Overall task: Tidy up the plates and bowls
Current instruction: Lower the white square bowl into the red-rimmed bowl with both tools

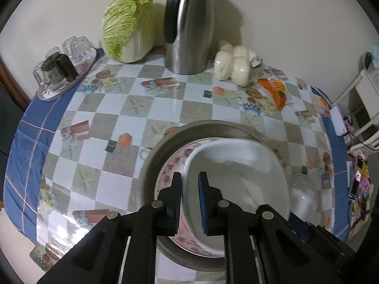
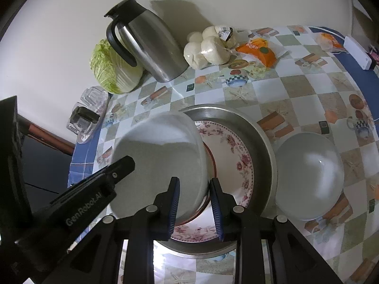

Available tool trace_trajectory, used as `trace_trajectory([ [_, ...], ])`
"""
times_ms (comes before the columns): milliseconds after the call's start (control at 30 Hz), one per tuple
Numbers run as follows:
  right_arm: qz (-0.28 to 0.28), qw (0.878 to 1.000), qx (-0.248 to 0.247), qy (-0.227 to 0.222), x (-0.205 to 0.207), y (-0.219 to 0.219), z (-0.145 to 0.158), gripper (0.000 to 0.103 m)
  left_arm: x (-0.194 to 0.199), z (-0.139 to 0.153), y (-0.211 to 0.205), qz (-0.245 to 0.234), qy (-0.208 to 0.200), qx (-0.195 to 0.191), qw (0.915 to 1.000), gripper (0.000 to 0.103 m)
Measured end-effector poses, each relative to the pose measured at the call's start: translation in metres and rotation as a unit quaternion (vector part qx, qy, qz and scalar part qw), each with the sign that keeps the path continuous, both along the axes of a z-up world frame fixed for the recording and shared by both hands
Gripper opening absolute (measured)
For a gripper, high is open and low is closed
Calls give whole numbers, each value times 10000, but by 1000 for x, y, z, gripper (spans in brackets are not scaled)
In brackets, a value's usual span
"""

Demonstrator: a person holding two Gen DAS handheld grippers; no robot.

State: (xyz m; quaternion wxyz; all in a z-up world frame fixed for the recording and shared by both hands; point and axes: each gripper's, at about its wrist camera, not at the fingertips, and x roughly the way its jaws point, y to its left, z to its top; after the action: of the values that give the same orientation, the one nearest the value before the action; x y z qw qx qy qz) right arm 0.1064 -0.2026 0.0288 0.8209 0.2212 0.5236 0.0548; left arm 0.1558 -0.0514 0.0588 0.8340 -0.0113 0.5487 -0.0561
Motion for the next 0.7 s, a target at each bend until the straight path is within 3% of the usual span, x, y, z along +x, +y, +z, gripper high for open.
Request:
trace_trajectory([
  [400, 32, 10000, -43, -14, 1, 3, 1, 29, 3, -1, 13, 143, 143, -337, 9992, 18],
  [533, 22, 9999, -138, -31, 0, 2, 3, 48, 4, -2, 22, 288, 218, -524, 9980, 43],
  [700, -114, 9998, -179, -49, -2, -7, 6, 49, 4, 0, 33, 459, 219, -624, 9968, 44],
])
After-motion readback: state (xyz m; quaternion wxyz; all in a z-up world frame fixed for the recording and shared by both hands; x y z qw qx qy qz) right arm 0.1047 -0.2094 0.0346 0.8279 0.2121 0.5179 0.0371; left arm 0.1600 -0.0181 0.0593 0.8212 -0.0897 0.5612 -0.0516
